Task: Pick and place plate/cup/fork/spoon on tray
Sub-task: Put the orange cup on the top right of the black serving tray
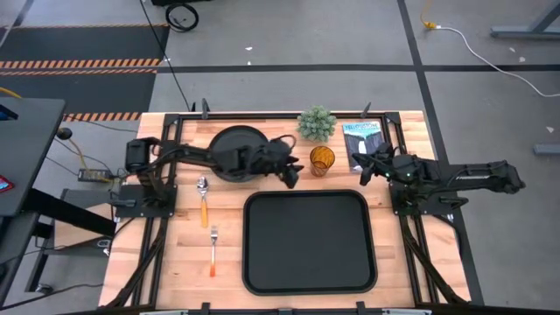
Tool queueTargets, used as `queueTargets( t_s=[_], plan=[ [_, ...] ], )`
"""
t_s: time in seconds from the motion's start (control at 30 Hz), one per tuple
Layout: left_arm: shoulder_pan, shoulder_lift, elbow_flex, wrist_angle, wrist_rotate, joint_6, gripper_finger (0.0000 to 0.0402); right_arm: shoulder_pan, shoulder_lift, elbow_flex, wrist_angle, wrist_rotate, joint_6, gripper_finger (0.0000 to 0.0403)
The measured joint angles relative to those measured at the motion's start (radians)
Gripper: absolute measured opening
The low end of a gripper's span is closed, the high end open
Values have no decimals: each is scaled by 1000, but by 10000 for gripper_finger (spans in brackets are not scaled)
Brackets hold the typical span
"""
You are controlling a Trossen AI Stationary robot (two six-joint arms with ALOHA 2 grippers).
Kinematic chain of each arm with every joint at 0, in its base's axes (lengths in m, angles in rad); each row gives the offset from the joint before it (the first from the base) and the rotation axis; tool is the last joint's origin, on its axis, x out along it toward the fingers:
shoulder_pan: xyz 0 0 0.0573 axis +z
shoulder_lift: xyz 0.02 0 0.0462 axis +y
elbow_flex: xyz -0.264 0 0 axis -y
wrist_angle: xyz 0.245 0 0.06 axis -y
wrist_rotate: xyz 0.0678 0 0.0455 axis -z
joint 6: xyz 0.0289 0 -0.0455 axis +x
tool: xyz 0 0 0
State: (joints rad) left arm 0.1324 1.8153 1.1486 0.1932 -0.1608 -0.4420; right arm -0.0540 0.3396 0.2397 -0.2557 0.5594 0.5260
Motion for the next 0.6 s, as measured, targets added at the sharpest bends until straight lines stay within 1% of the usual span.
queueTargets(
  t_s=[0.13, 0.3, 0.47, 0.6],
  plan=[
    [20, 80, 176, -176, 2, -1, 179, -47, 48, 0, -3, -37, -2, 16],
    [47, 192, 370, -348, 4, -1, 179, -75, 90, 0, -3, -37, -15, 16],
    [82, 257, 489, -482, 2, -19, 179, -80, 97, 0, -8, -38, -23, 16],
    [91, 276, 532, -534, 1, -26, 179, -79, 97, 0, -12, -38, -54, 16]
  ],
)
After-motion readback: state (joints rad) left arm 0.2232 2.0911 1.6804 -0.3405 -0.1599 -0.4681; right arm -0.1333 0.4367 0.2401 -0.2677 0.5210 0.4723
